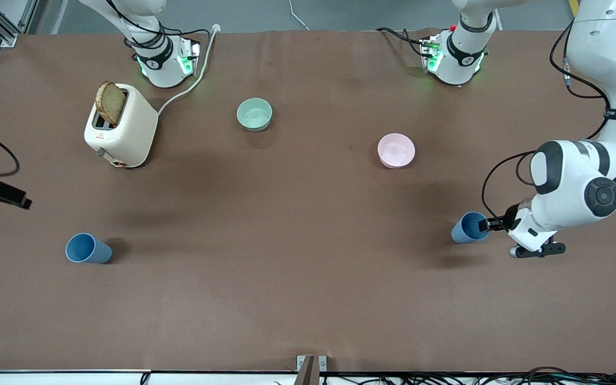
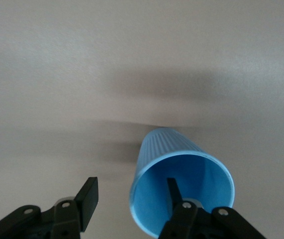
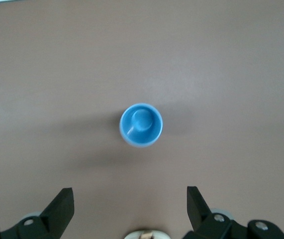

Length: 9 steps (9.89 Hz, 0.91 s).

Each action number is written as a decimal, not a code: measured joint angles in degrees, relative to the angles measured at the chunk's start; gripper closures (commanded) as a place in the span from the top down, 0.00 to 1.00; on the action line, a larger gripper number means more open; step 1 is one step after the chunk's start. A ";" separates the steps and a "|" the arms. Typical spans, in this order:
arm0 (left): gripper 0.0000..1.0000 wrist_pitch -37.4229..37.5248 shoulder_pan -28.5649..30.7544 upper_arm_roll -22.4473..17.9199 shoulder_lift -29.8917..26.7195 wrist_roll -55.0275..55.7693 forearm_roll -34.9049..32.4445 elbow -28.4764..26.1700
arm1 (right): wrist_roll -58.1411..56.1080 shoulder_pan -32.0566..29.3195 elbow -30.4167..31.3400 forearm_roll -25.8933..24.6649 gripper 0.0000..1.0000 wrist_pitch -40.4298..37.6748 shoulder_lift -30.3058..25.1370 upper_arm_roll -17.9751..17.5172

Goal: Stack blue cups with both arms

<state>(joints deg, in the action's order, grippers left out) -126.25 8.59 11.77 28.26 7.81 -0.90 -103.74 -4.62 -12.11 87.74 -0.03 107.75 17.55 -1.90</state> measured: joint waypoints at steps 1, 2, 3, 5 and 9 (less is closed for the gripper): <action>0.22 -0.01 -0.27 0.08 0.63 0.28 0.00 -0.04 | -1.23 -0.46 0.49 -0.04 1.00 3.86 3.35 0.12; 0.04 -0.09 -0.59 0.14 1.07 0.91 0.00 -0.06 | -1.88 -0.67 0.57 -0.30 1.00 7.32 6.53 0.19; 0.00 -0.20 -1.27 0.18 1.25 2.31 0.00 -0.05 | -2.23 -0.69 0.61 -0.59 1.00 10.82 9.63 0.23; 0.00 -0.47 -3.06 0.37 1.21 8.75 0.01 0.30 | -4.84 -0.75 0.57 -1.31 1.00 17.35 15.41 0.26; 0.00 -0.66 -6.92 8.54 0.78 35.09 0.06 6.17 | -9.73 -2.37 0.91 -1.32 0.98 20.70 19.49 0.40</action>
<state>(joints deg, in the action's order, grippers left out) -126.91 1.67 20.31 29.03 42.90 -0.85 -97.57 -14.35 -14.48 88.65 -1.35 128.45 37.04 -1.49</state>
